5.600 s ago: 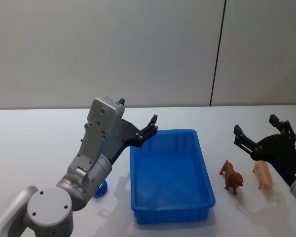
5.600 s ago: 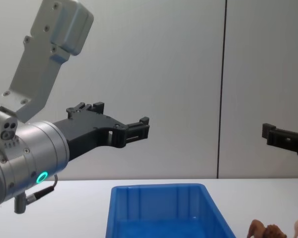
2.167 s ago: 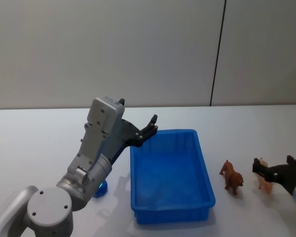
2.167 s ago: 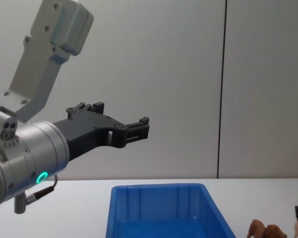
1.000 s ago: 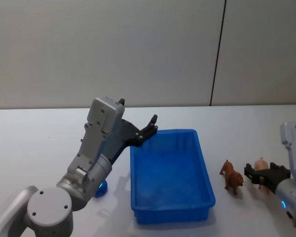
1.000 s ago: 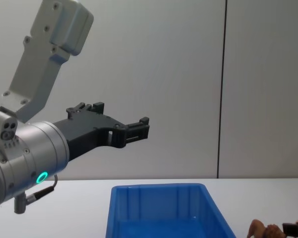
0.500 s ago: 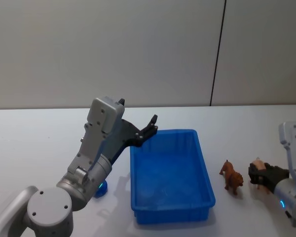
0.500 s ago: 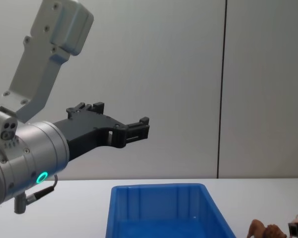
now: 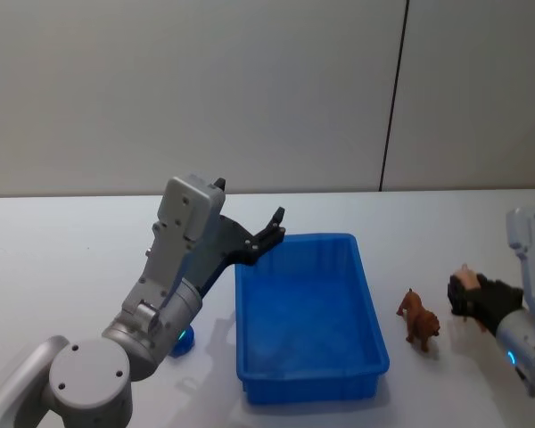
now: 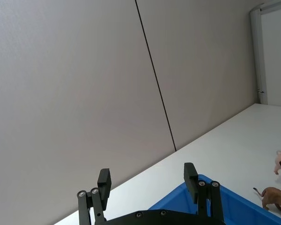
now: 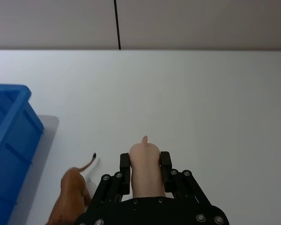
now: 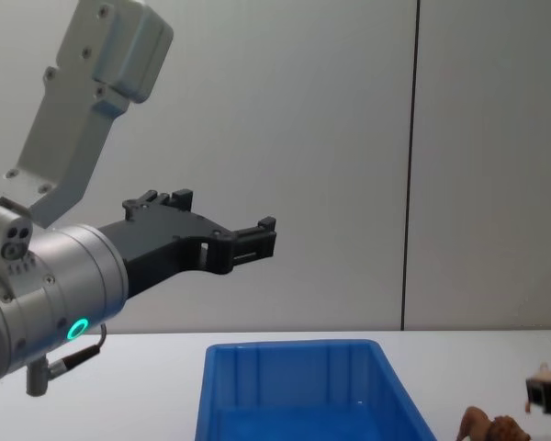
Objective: Pick up the two dolls from the table and place them into the box.
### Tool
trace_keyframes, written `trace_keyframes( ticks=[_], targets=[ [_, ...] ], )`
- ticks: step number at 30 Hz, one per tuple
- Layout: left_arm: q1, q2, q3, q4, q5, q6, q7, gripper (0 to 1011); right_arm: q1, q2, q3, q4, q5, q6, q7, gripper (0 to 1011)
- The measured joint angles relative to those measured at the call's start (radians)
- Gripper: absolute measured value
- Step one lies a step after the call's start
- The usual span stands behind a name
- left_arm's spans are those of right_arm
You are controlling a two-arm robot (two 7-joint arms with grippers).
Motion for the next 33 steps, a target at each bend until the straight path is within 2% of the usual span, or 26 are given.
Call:
trace_keyframes(
  ticks=[18,25,33],
  targets=[
    [0.000,0.000,0.000,0.000,0.000,0.000,0.000,1000,-0.001,0.010,0.005,-0.102,-0.052,-0.136,0.060,366],
    [0.000,0.000,0.000,0.000,0.000,0.000,0.000,1000,0.010,0.008,0.004,-0.150,-0.061,-0.187,0.109,364],
    [0.000,0.000,0.000,0.000,0.000,0.000,0.000,1000,0.027,-0.002,-0.005,-0.175,-0.048,-0.205,0.183,366]
  ],
)
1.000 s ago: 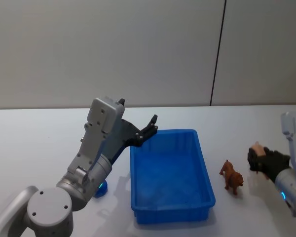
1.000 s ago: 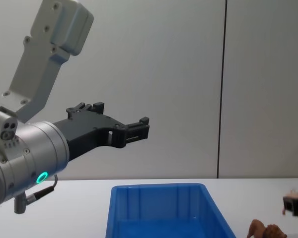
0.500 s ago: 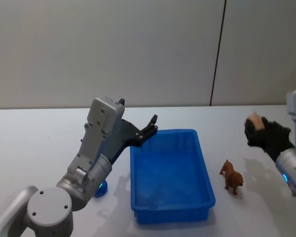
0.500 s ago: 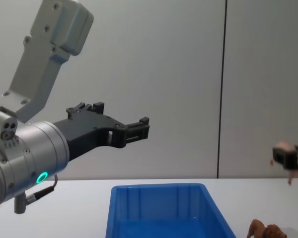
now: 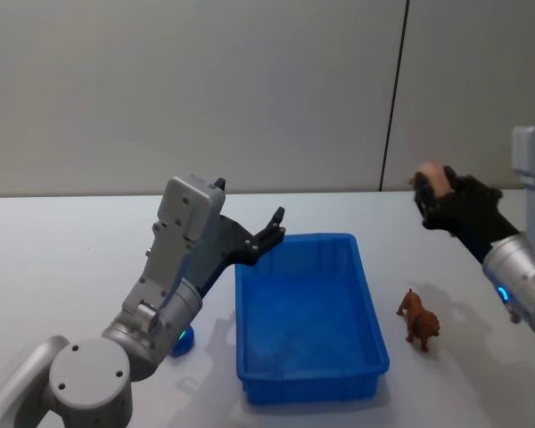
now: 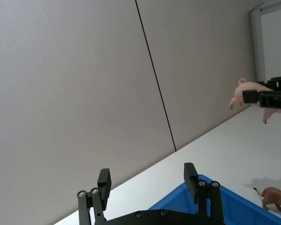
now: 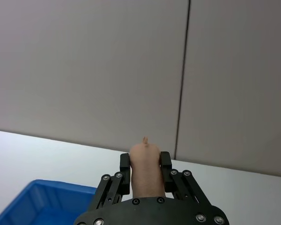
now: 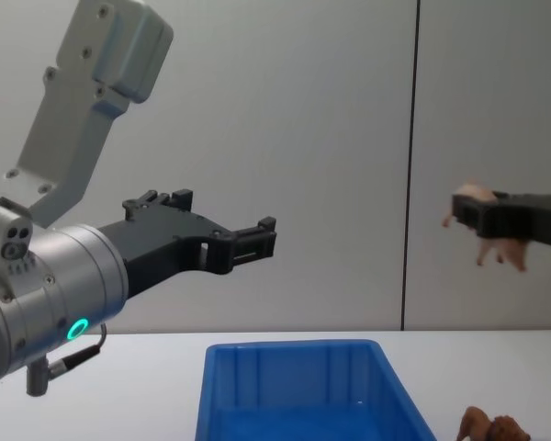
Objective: Pick up the two dolls from the table and place them into the box.
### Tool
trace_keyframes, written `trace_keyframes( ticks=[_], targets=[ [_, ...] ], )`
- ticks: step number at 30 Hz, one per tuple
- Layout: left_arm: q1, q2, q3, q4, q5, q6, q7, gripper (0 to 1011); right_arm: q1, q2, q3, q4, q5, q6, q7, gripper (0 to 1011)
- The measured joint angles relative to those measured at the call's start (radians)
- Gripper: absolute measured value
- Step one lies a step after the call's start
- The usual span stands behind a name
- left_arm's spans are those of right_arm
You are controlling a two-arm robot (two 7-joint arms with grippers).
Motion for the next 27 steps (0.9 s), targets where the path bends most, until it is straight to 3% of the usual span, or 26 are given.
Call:
trace_keyframes(
  ticks=[8,14,27],
  targets=[
    [0.000,0.000,0.000,0.000,0.000,0.000,0.000,1000,0.019,-0.016,-0.014,-0.003,0.025,0.030,0.081,364],
    [0.000,0.000,0.000,0.000,0.000,0.000,0.000,1000,0.037,-0.031,-0.030,0.014,0.041,0.088,0.139,366],
    [0.000,0.000,0.000,0.000,0.000,0.000,0.000,1000,0.063,-0.058,-0.059,0.073,0.035,0.216,0.183,366]
  ],
)
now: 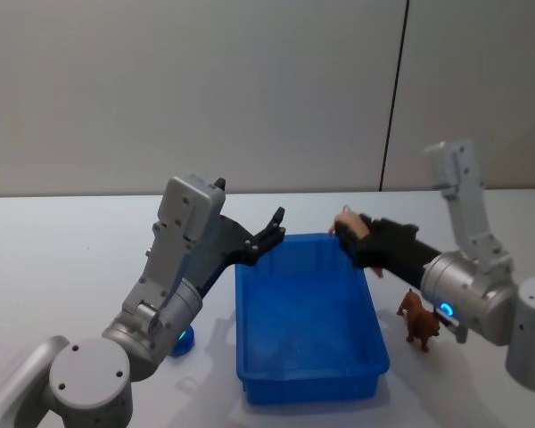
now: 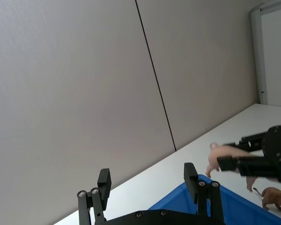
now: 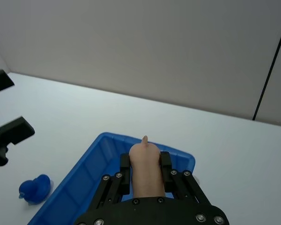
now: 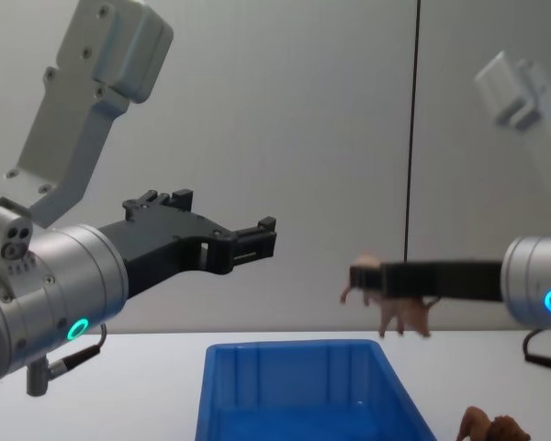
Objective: Pick up the two dolls from the table and place them into the box.
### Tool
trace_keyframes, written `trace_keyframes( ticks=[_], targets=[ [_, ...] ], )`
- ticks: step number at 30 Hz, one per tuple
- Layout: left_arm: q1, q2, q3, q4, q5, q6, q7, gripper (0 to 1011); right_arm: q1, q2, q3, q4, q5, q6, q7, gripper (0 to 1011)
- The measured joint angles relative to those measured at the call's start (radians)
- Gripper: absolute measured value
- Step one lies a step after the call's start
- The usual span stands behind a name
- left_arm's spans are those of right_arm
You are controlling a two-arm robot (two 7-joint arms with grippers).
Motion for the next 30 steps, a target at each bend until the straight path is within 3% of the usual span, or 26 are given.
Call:
trace_keyframes(
  ticks=[11,16,30],
  targets=[
    [0.000,0.000,0.000,0.000,0.000,0.000,0.000,1000,0.018,-0.022,-0.027,0.055,-0.028,0.040,0.013,400],
    [0.000,0.000,0.000,0.000,0.000,0.000,0.000,1000,0.022,-0.028,-0.033,0.069,-0.035,0.044,0.016,579],
    [0.000,0.000,0.000,0.000,0.000,0.000,0.000,1000,0.027,-0.034,-0.041,0.086,-0.043,0.049,0.019,963]
  ],
)
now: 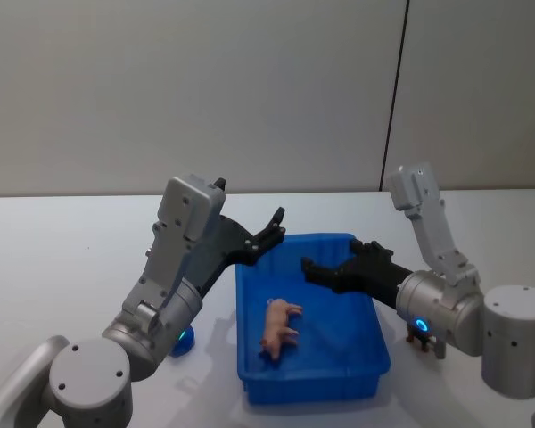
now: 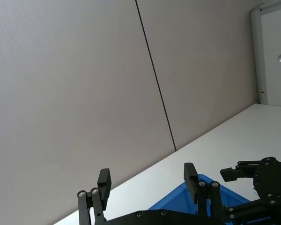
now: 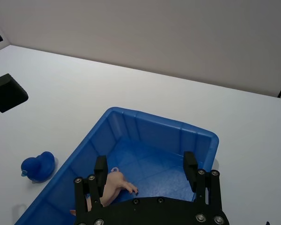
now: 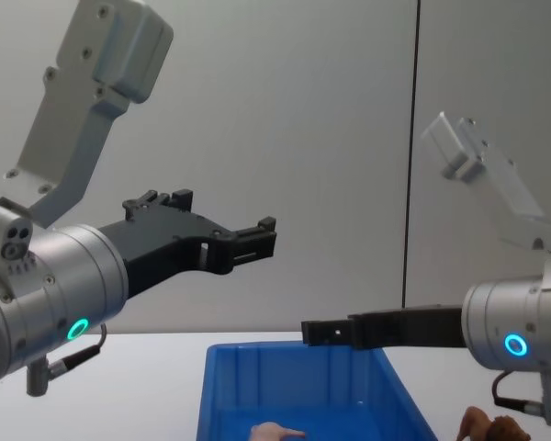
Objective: Pick up the two dolls from the table and place them into the box.
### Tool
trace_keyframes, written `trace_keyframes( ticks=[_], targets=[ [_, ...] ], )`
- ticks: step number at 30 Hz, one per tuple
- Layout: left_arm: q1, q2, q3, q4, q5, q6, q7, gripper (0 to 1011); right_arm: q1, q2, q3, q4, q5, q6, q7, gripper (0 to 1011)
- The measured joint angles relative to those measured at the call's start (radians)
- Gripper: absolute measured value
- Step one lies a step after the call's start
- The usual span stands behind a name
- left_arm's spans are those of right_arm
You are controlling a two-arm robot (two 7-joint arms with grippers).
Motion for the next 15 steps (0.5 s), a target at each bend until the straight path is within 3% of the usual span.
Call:
trace_keyframes(
  ticks=[8,15],
  targets=[
    [0.000,0.000,0.000,0.000,0.000,0.000,0.000,1000,-0.005,0.010,0.010,-0.023,0.010,-0.022,-0.003,1001],
    [0.000,0.000,0.000,0.000,0.000,0.000,0.000,1000,-0.036,0.046,0.043,-0.088,0.044,-0.056,-0.039,1001]
  ],
)
